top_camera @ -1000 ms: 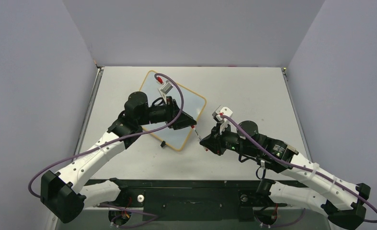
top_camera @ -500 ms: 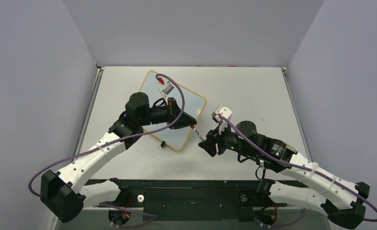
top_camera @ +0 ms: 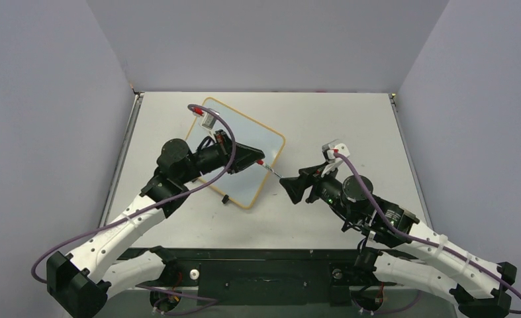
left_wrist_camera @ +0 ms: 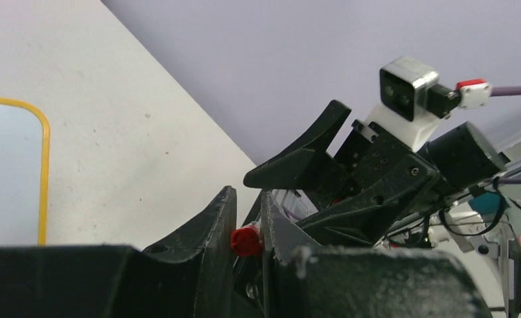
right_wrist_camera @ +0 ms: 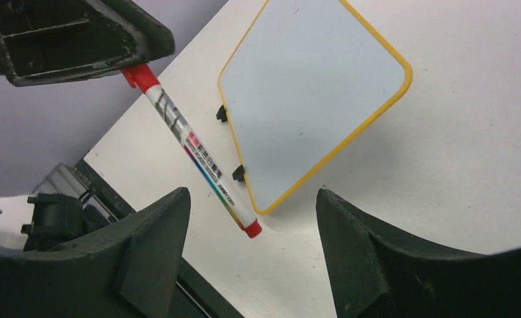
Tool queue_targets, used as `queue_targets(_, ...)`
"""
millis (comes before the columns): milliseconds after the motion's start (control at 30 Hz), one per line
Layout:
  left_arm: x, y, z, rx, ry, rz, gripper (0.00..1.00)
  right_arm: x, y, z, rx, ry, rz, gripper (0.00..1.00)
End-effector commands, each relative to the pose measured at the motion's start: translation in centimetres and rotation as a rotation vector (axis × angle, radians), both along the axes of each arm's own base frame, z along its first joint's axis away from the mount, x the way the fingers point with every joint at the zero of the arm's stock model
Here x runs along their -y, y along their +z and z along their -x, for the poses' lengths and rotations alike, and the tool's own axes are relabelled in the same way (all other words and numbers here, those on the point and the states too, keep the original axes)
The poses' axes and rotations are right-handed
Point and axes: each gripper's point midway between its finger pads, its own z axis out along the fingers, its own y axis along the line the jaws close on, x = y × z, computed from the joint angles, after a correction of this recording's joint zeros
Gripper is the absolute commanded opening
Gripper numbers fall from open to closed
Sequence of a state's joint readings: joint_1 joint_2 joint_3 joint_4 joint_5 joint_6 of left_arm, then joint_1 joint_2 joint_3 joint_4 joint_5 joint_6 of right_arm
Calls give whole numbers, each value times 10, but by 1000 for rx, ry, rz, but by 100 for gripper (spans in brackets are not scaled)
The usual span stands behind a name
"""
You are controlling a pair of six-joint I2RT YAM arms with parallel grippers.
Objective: Write a sentence on the whiteboard
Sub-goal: Open the whiteboard marker at the center of the board.
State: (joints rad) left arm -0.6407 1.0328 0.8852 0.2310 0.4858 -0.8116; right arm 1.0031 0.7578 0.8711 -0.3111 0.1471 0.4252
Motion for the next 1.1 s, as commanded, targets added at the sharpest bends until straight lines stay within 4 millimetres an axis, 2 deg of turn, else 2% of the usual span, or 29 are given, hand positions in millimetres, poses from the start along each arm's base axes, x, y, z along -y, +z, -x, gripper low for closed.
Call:
queue_targets(0,-18,51,-4,85,109,176,0,8,30,-13,58,-113,-210,66)
queue_targets(233,-29,83,-5,118,153,324,0,16,39,-13,81,-153,-343,65)
queue_targets(267,-31,82,-8,98,166,347,0,16,40,-13,82,-152,-364,65)
queue_targets(333,-37,93,-7,112,180,423,0,12,42,-13,81,-138,-388,65)
queue_targets(500,-43,94,-16,76,221,493,0,0,49,-8,88,-79,-425,65)
queue_targets(567,-45,96,-17,65,226,530,0,-4,59,-4,109,-46,-466,65)
queue_targets(667,-51,107,-14,75,216,618,0,-7,68,0,129,-13,-507,66)
queue_targets(933,-53,109,-15,42,181,729,0,-14,91,-3,166,4,-564,62)
queue_targets(1067,-54,109,-15,31,167,773,0,-18,109,0,203,35,-628,61)
